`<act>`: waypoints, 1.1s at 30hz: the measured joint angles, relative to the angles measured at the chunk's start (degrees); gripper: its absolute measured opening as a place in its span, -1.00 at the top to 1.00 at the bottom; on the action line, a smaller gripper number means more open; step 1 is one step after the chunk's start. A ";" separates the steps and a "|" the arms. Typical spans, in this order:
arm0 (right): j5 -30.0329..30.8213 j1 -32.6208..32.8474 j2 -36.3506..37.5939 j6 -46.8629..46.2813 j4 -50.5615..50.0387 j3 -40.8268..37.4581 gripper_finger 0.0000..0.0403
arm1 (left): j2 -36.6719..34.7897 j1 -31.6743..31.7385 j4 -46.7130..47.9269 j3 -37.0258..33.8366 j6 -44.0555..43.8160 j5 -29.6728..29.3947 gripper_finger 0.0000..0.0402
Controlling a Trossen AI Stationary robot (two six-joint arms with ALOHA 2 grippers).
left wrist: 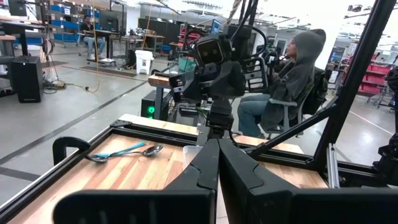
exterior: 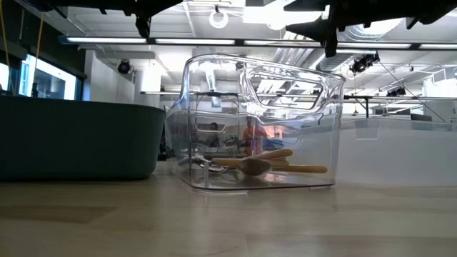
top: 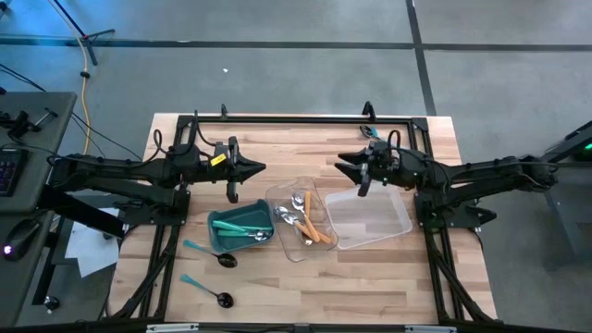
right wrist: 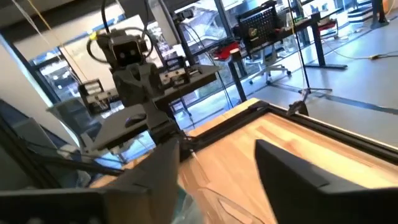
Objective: Sort silverware by color (type)
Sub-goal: Put the blue spoon into the white bin
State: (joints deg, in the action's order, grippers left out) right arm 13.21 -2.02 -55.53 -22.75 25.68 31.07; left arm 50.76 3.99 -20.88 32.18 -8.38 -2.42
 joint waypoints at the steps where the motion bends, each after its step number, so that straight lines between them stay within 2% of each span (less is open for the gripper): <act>1: 0.00 0.00 0.00 0.59 -0.46 0.00 -0.03 | 0.00 0.00 0.00 0.00 0.00 0.00 1.00; 4: -0.02 0.00 0.00 0.97 -1.70 0.00 -0.17 | 0.00 0.00 0.00 0.00 0.00 0.00 1.00; 8: 0.96 0.00 0.00 -1.32 -2.87 0.45 -0.21 | 0.00 -0.02 0.00 0.00 0.00 0.00 1.00; 10: 3.69 -0.29 -0.07 -4.19 -7.90 3.65 -0.21 | 0.00 0.00 0.00 0.00 0.00 0.00 1.00; 12: 6.54 -1.81 -0.03 -5.60 -18.04 9.15 -0.21 | 0.00 0.00 0.00 0.00 0.00 0.02 1.00; 16: 10.51 -8.56 -1.73 -8.55 -45.61 22.63 -0.21 | 0.02 -0.02 0.03 0.00 0.00 0.00 1.00; 19: 10.36 -16.06 -4.77 -10.44 -62.95 31.42 -0.21 | 0.02 -0.01 0.06 0.00 0.00 0.02 1.00; 22: 7.75 -23.54 -8.43 -9.30 -74.51 36.09 -0.21 | 0.02 -0.02 0.24 0.02 0.00 0.02 1.00; 28: 0.21 -35.86 -16.23 -8.31 -84.23 34.63 -0.21 | 0.02 -0.02 1.09 0.00 0.00 0.02 1.00; 33: -1.85 -42.01 -23.38 -8.02 -83.23 29.83 -0.21 | 0.02 0.00 1.23 0.02 0.02 0.04 1.00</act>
State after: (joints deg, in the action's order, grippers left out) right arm 11.36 -44.04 -78.91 -30.78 -57.55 60.90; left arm 50.78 3.99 -19.66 32.20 -8.36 -2.38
